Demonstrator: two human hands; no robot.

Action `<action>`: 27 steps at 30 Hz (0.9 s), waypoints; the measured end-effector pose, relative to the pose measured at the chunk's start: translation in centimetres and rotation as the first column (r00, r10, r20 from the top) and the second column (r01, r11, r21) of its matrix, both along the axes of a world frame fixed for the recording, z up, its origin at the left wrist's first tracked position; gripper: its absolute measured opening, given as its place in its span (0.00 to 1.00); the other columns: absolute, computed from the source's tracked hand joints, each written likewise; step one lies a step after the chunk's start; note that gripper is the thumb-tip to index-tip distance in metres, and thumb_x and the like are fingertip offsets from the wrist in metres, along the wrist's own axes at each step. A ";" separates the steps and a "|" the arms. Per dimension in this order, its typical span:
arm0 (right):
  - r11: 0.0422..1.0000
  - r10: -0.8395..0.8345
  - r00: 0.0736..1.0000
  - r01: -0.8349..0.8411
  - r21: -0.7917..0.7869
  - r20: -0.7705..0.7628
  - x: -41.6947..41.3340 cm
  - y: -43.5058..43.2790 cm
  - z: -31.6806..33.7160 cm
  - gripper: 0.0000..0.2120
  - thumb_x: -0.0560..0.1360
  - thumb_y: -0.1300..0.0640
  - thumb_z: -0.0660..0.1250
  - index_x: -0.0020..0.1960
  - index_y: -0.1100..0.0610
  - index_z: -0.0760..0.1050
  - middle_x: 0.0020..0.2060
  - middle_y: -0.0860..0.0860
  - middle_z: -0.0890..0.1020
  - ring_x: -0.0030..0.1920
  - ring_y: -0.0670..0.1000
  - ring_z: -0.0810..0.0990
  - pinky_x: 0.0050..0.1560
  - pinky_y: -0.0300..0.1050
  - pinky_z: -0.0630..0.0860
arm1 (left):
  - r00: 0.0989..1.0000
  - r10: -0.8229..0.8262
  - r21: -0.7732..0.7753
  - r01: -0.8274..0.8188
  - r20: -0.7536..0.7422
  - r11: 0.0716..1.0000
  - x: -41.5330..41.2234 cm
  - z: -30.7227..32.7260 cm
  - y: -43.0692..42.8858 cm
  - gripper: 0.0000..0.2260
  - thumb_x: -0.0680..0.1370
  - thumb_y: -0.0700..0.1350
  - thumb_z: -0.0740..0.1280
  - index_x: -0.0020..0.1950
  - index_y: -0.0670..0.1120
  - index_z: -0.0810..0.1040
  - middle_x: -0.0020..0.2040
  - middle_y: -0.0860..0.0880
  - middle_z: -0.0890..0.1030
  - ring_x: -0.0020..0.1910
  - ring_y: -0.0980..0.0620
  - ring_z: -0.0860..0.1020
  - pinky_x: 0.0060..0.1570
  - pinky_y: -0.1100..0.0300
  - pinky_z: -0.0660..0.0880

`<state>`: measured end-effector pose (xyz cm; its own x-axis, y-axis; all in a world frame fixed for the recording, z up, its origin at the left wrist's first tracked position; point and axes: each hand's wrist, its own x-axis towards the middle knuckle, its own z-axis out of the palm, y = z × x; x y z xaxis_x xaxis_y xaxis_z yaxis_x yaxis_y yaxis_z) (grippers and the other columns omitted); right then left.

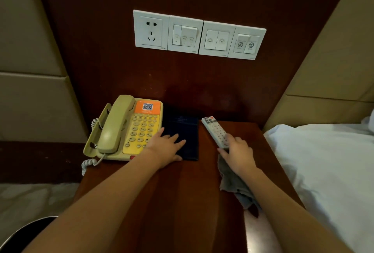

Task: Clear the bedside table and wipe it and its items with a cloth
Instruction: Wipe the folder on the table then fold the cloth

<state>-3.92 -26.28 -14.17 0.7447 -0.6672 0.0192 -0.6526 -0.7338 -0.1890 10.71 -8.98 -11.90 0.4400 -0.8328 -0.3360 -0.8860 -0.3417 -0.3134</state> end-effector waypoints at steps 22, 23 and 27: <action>0.994 0.104 0.995 -0.104 -0.045 0.010 -1.0 2.8 0.5 0.22 0.82 0.47 0.50 0.74 0.51 0.58 0.73 0.50 0.63 0.72 0.53 0.62 0.68 0.57 0.62 | 0.969 0.190 -0.101 -0.207 -0.158 0.973 -1.7 -0.2 -0.3 0.29 0.82 0.60 0.45 0.78 0.49 0.39 0.78 0.45 0.44 0.77 0.47 0.46 0.74 0.48 0.40; 0.994 0.094 0.996 -0.094 -0.057 -0.009 -1.9 2.7 0.7 0.20 0.82 0.48 0.49 0.72 0.51 0.61 0.72 0.50 0.64 0.71 0.53 0.62 0.68 0.56 0.62 | 0.963 0.198 -0.129 -0.223 -0.185 0.966 -2.4 0.0 -0.3 0.29 0.82 0.59 0.46 0.78 0.48 0.39 0.78 0.45 0.44 0.77 0.47 0.45 0.74 0.48 0.41; 0.993 0.011 0.991 -0.027 -0.114 -0.135 -6.2 2.6 1.1 0.19 0.81 0.44 0.52 0.65 0.53 0.68 0.62 0.52 0.71 0.63 0.54 0.70 0.60 0.51 0.69 | 0.957 0.151 -0.182 -0.199 -0.247 0.963 -6.4 0.7 -0.5 0.28 0.83 0.55 0.48 0.78 0.46 0.42 0.79 0.45 0.45 0.77 0.47 0.46 0.75 0.49 0.43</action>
<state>-10.10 -23.70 -13.11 0.7583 -0.6518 -0.0059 -0.6518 -0.7582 -0.0140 4.28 -9.45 -11.17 0.5156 -0.8107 -0.2774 -0.8463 -0.5324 -0.0170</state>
